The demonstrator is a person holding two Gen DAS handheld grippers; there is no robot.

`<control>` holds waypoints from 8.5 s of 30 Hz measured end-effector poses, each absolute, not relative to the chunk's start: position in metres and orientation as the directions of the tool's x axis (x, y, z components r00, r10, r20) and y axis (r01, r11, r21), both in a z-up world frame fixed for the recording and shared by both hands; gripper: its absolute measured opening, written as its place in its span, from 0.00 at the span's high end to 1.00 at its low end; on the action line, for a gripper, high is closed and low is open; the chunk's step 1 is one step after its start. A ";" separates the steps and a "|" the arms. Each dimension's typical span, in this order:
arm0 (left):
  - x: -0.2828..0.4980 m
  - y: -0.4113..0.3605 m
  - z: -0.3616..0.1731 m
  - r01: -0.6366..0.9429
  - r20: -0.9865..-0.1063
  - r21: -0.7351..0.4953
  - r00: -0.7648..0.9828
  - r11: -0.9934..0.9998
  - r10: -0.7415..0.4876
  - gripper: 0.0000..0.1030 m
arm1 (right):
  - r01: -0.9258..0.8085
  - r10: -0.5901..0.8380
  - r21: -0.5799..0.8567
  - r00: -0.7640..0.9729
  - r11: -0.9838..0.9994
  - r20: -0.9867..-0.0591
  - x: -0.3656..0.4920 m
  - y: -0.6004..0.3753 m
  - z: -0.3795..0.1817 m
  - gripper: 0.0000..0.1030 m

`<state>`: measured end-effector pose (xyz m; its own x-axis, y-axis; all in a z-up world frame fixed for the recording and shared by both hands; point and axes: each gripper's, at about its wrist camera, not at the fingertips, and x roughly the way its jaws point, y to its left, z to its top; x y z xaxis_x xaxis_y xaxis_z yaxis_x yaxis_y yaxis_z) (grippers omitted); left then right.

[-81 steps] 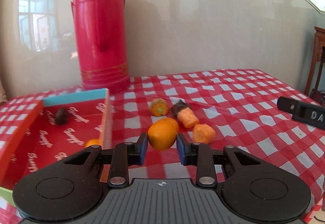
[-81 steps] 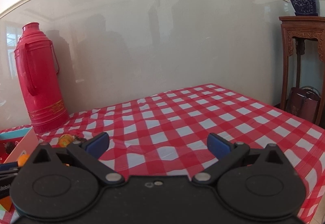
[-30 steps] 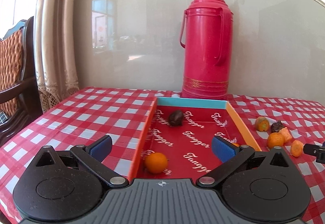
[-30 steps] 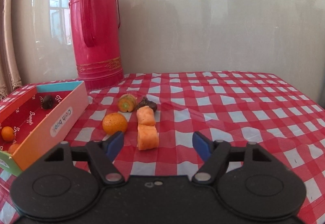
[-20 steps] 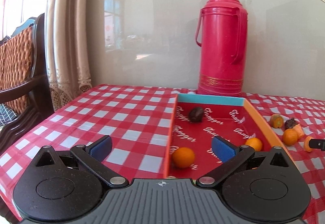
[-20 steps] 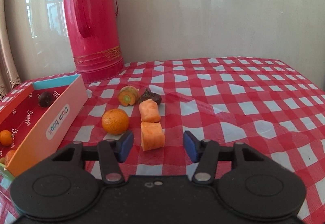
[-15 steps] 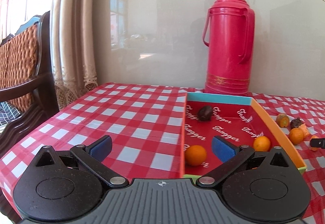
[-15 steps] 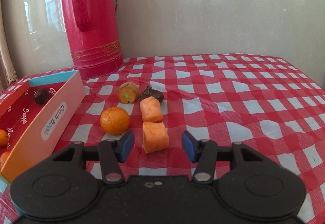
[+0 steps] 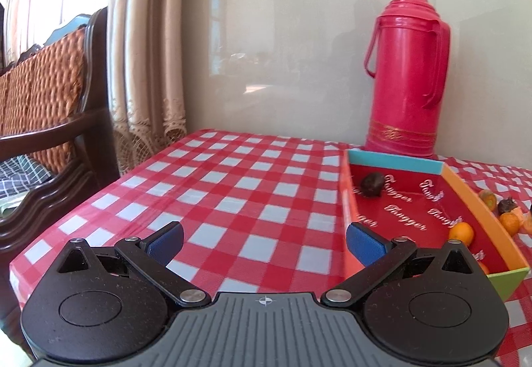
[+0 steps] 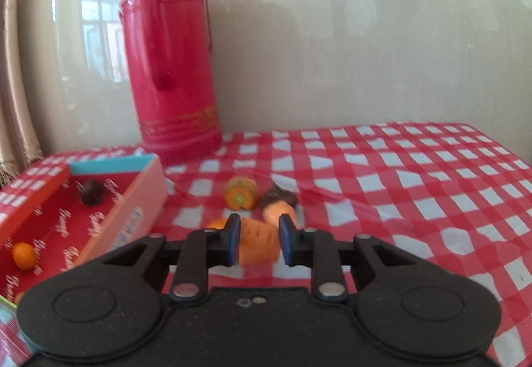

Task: Organize fruits
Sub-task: 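Carry the carrot piece into the box and open the right tool, then reach the left tool to the tangerine and close on it, then carry the tangerine over the box and open the left tool, then close the right tool on the second carrot piece, then carry the carrot piece into the box and open the right tool, then reach the left tool to the dark brown round fruit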

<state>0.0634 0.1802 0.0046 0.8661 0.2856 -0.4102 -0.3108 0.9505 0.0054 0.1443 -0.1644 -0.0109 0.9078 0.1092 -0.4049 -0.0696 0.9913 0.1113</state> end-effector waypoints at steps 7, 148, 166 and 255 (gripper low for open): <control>0.058 0.195 -0.001 -0.336 -0.425 0.001 0.853 0.942 0.304 0.00 | -0.229 0.250 0.102 0.917 0.968 -0.310 0.126 -0.125 -0.001 0.84; 0.097 0.096 0.025 -0.195 -0.399 0.018 0.898 0.981 0.186 0.00 | -0.055 0.039 -0.025 0.904 0.998 -0.425 0.148 -0.184 -0.020 0.17; 0.103 0.150 0.015 -0.295 -0.436 -0.043 0.865 0.955 0.247 0.00 | -0.057 0.037 -0.011 0.773 0.998 -0.633 0.231 -0.172 -0.029 0.64; 0.237 -0.142 -0.021 0.124 -0.580 0.018 0.810 0.992 -0.091 0.17 | 0.327 -0.246 0.190 0.903 0.926 -0.352 0.134 -0.364 -0.025 0.05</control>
